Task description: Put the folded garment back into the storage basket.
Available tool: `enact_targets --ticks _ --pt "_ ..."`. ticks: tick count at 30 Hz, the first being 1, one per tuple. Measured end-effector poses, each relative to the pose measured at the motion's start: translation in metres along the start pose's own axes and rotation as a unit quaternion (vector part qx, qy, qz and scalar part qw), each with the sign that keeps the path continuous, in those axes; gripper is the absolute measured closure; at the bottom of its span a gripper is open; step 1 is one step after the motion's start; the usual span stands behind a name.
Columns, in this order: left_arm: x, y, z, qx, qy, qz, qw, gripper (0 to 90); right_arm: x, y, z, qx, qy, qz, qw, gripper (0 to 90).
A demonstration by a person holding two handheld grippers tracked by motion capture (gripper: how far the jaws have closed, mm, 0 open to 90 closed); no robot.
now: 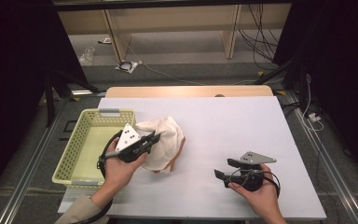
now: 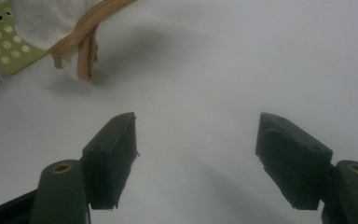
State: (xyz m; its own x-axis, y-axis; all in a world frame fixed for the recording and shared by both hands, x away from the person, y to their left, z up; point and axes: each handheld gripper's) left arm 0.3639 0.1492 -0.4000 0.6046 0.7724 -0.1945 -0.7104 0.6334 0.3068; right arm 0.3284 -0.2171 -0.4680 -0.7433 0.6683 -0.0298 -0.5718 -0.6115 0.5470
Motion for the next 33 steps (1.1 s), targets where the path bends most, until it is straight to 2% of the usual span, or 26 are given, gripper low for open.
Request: enact_targets --ticks 33 --pt "0.0059 0.0054 0.0053 -0.013 0.01 0.005 0.9999 84.3 -0.0001 -0.0001 0.0 0.0 0.0 0.0 1.0 29.8"
Point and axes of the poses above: each handheld gripper's, and its own axes: y roughly backward along the jaws, z roughly out of its top, x roughly to its left, and after that the axes turned 14 degrees about y, right-handed
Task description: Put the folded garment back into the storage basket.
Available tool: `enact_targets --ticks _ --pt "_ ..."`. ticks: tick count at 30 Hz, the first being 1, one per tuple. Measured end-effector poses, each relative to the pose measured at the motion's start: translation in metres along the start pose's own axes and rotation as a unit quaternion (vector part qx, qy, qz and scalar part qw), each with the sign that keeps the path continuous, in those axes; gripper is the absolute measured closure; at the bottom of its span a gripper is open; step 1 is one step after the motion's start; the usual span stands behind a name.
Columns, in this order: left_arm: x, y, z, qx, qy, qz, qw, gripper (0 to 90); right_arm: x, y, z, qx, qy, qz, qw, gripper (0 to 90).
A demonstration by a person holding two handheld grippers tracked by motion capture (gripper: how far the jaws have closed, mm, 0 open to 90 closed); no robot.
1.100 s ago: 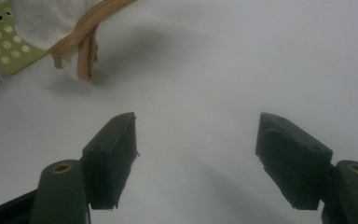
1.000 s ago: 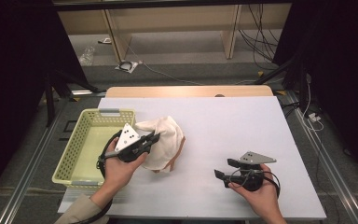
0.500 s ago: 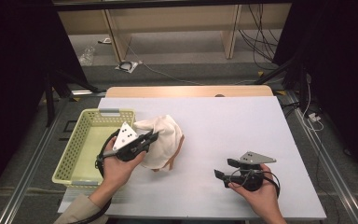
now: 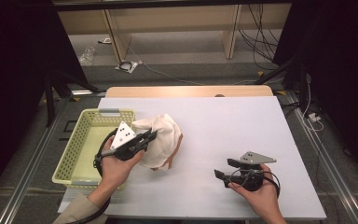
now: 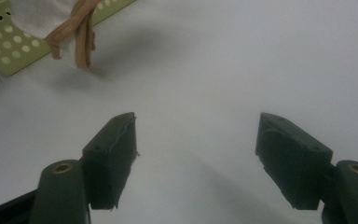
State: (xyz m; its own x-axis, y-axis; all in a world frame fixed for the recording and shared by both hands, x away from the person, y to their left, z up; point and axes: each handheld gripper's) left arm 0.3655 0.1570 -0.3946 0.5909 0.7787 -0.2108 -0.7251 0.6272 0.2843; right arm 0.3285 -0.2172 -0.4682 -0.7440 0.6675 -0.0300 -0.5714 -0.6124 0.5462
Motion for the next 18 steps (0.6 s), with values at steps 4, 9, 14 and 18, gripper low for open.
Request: enact_targets --ticks 4,9,14,18 --pt "0.0004 0.0004 0.0005 0.0 0.001 0.0 1.0 84.3 0.0001 0.0002 0.0 0.0 0.0 0.0 1.0 29.8" --pt "0.0014 0.001 0.0011 -0.002 0.001 0.001 1.0 84.3 0.0 -0.0002 -0.0002 0.0 0.0 -0.001 1.0 29.8" --pt "0.0018 0.0014 0.0013 -0.002 0.0 0.002 1.0 84.3 -0.0002 0.0001 -0.0002 0.0 0.0 -0.001 1.0 29.8" --pt "0.0023 0.0017 0.002 -0.003 0.0 0.002 1.0 84.3 -0.0001 0.0001 0.0 0.0 0.0 -0.001 1.0 29.8"
Point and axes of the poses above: each handheld gripper's, and its own axes: y roughly backward along the jaws, z roughly out of its top, x roughly to its left, and after that the axes turned 14 degrees about y, right-handed
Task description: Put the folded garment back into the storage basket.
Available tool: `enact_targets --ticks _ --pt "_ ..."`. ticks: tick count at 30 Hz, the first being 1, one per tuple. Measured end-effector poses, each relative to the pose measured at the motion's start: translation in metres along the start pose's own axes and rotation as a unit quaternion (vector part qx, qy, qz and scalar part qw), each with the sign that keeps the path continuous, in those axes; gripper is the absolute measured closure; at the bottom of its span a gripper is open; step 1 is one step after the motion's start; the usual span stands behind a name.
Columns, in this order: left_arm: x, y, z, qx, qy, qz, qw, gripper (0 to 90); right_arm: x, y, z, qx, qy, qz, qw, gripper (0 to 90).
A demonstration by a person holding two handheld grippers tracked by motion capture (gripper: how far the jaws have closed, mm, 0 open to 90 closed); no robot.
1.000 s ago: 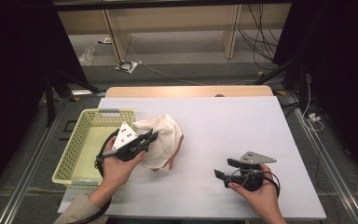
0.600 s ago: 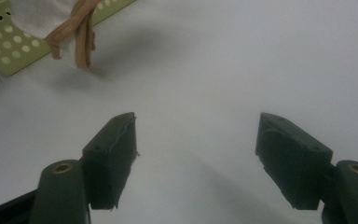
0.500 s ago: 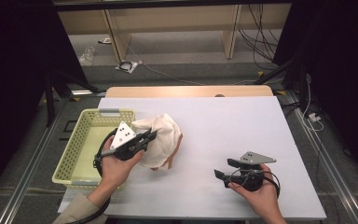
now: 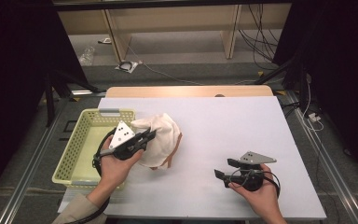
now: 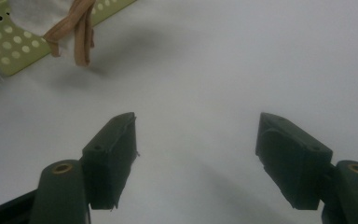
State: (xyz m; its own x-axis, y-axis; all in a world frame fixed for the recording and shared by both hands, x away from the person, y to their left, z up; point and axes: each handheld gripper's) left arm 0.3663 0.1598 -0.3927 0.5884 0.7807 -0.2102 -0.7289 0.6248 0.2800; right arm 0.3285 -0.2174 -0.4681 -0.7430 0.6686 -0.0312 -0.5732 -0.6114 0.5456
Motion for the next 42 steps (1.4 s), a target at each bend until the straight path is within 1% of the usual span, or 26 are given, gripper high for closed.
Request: enact_targets --ticks 8,12,13,34,37,42 --pt "0.0012 0.0013 0.0013 -0.002 0.0 0.001 1.0 84.3 -0.0001 -0.0001 -0.0002 0.002 0.001 0.0 1.0 29.8" --pt "0.002 0.0021 0.0019 -0.003 0.001 0.002 1.0 84.3 0.0001 -0.0004 -0.0002 -0.001 0.0 0.0 1.0 29.8" --pt "0.0022 0.0022 0.002 -0.004 0.001 0.002 1.0 84.3 -0.0001 0.0 -0.0002 0.002 0.001 0.0 1.0 29.8" --pt "0.0055 0.0058 0.0055 -0.01 0.003 0.005 0.9999 84.3 -0.0002 0.0 -0.0004 -0.001 0.001 -0.001 1.0 29.4" --pt "0.0058 0.0062 0.0058 -0.011 0.004 0.005 0.9999 84.3 -0.0004 0.0004 -0.0004 0.004 0.002 -0.002 1.0 29.3" --pt "0.0067 0.0069 0.0063 -0.011 0.003 0.007 0.9999 84.3 -0.0003 0.0001 -0.0004 -0.002 0.002 -0.001 1.0 29.2"
Point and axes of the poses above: each handheld gripper's, and its own axes: y roughly backward along the jaws, z roughly out of its top, x roughly to its left, and after that the axes turned 14 degrees about y, right-handed
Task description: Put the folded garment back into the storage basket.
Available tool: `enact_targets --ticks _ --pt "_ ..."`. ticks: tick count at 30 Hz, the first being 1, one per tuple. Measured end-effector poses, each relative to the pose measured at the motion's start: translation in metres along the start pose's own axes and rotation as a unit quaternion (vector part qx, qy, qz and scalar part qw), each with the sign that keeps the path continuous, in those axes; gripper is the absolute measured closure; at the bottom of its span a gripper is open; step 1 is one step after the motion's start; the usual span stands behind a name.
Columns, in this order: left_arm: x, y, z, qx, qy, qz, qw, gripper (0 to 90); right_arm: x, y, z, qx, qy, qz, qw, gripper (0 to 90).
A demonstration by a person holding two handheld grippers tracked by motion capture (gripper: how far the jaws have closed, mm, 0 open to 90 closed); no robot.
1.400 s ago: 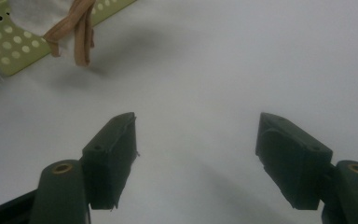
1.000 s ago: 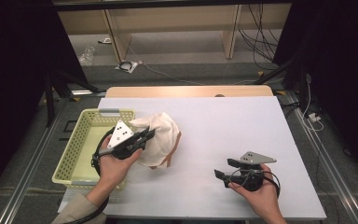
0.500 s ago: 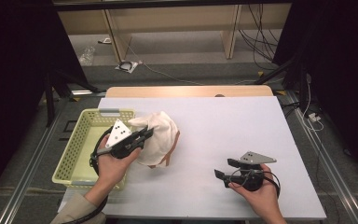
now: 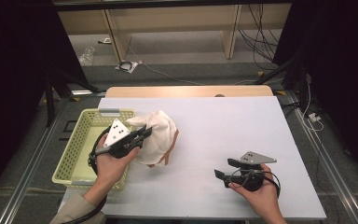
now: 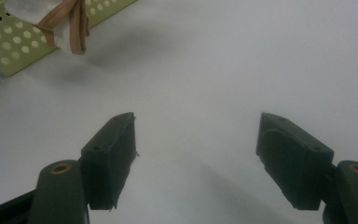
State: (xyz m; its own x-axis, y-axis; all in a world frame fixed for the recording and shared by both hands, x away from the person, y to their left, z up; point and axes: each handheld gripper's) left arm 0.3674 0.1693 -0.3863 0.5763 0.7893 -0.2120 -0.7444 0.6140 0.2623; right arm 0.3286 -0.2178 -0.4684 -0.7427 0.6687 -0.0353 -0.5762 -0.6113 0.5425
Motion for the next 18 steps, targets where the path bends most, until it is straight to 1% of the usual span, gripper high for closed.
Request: enact_targets --ticks 14,18 --pt "0.0019 0.0012 0.0015 -0.003 0.004 0.003 1.0 84.3 -0.0003 0.0007 0.0001 0.0 0.0 0.001 1.0 28.4" --pt "0.0029 0.0019 0.0019 -0.003 0.004 0.003 1.0 84.3 -0.0022 0.0026 0.0003 -0.005 0.001 -0.001 1.0 28.2"
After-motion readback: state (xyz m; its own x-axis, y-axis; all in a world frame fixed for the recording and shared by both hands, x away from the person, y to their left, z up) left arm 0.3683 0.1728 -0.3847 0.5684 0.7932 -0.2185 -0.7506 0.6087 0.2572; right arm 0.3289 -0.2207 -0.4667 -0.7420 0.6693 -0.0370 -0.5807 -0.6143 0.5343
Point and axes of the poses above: each handheld gripper's, and its own axes: y roughly backward along the jaws, z roughly out of its top, x roughly to its left, and after that the axes turned 14 degrees about y, right-handed
